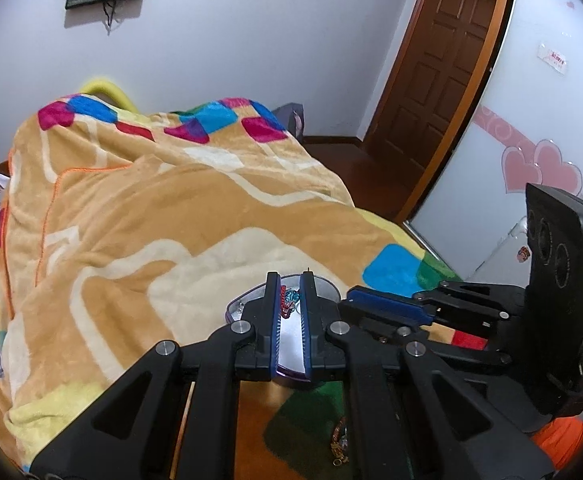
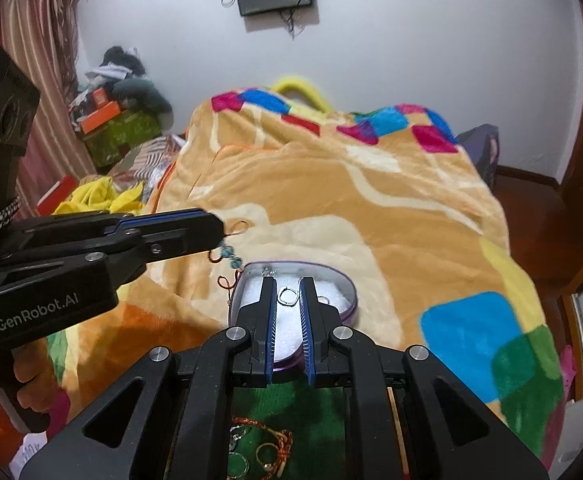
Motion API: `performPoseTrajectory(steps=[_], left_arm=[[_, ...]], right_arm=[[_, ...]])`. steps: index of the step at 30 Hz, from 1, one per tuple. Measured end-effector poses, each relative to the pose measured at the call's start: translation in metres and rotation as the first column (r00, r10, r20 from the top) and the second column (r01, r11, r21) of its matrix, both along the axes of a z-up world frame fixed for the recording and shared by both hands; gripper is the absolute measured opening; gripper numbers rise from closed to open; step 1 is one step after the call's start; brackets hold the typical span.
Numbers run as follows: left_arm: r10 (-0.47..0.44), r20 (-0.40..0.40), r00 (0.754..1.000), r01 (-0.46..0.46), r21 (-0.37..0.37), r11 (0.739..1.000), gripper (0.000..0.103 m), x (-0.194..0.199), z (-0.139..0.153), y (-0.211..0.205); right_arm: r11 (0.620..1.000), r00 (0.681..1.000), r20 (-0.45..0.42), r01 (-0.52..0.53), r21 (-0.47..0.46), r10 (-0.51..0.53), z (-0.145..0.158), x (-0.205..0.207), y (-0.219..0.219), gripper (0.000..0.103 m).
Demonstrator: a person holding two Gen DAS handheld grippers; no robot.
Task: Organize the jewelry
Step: 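Lower silver ring into the tin with right tool while left drops red bracelet in, then open both tools and move back toward the remaining jewelry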
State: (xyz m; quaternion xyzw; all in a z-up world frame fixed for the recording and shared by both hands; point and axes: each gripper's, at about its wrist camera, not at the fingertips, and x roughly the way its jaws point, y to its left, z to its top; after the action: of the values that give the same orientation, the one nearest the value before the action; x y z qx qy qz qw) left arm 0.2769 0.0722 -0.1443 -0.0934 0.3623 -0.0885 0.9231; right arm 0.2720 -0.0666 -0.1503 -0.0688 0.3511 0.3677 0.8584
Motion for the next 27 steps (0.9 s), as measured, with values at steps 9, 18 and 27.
performPoseTrajectory(steps=[9, 18, 27], left_arm=[[-0.022, -0.054, 0.998, 0.022, -0.001, 1.000, 0.007, 0.017, -0.017, -0.003], [-0.008, -0.078, 0.997, 0.010, 0.023, 1.000, 0.007, 0.019, -0.021, 0.001], [0.028, -0.063, 0.998, -0.023, 0.075, 0.997, 0.017, 0.004, -0.013, 0.005]], right_arm=[[0.998, 0.998, -0.050, -0.046, -0.052, 0.043, -0.017, 0.013, 0.010, 0.010], [0.993, 0.996, -0.057, -0.073, -0.087, 0.069, -0.022, 0.016, 0.013, 0.010], [0.988, 0.994, -0.083, -0.075, -0.135, 0.064, -0.024, 0.017, 0.019, 0.012]])
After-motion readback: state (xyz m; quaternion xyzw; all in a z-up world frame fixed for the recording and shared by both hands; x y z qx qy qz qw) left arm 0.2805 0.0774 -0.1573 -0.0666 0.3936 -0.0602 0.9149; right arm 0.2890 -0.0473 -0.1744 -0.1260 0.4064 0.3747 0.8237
